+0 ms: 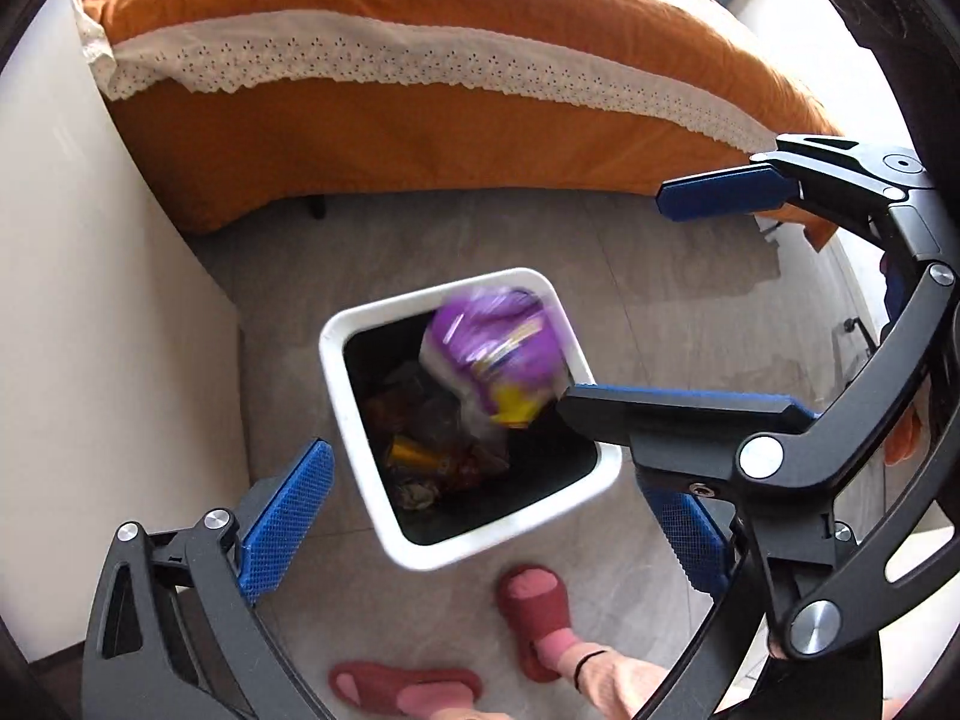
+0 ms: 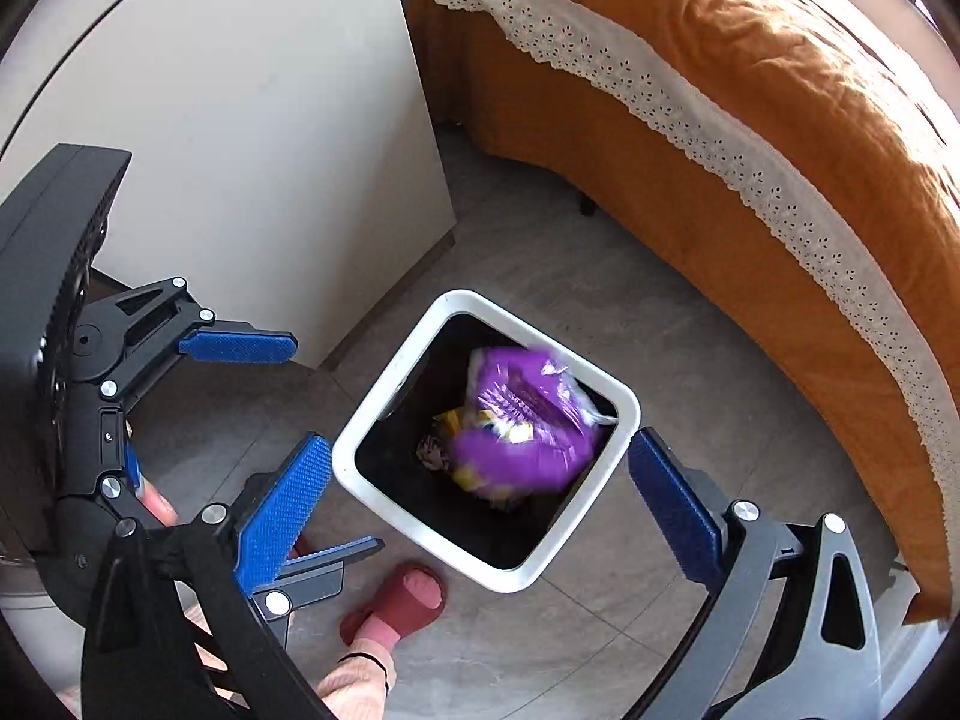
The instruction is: Collect trash
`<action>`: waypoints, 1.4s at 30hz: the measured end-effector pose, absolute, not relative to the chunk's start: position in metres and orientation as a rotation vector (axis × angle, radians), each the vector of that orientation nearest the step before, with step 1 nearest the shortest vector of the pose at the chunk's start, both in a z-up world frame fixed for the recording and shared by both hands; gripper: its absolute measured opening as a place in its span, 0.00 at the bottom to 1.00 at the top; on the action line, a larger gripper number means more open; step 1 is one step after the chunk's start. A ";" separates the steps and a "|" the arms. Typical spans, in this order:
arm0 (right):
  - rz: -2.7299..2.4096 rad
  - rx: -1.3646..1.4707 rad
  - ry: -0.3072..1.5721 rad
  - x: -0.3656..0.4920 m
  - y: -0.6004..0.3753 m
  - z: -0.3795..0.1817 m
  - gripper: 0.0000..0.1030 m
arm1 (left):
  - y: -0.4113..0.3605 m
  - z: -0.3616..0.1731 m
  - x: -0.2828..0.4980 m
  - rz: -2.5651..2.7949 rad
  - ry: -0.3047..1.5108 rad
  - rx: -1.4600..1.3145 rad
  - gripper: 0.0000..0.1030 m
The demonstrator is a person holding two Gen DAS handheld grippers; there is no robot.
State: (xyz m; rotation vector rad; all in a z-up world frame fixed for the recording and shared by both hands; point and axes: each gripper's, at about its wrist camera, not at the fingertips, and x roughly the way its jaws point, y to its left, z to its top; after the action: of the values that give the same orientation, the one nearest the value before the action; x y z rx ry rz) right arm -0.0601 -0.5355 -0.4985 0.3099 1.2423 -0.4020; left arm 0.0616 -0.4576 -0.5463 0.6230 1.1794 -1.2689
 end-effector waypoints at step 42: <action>-0.305 0.188 0.636 -0.062 -0.454 -0.131 0.96 | -0.323 -0.151 0.065 -0.821 0.731 0.308 0.96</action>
State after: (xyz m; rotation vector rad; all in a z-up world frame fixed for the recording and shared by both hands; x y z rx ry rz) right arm -0.0621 -0.4539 -0.1306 0.1876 0.6358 -0.3051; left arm 0.0654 -0.3232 -0.1510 0.3083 0.7314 -0.8210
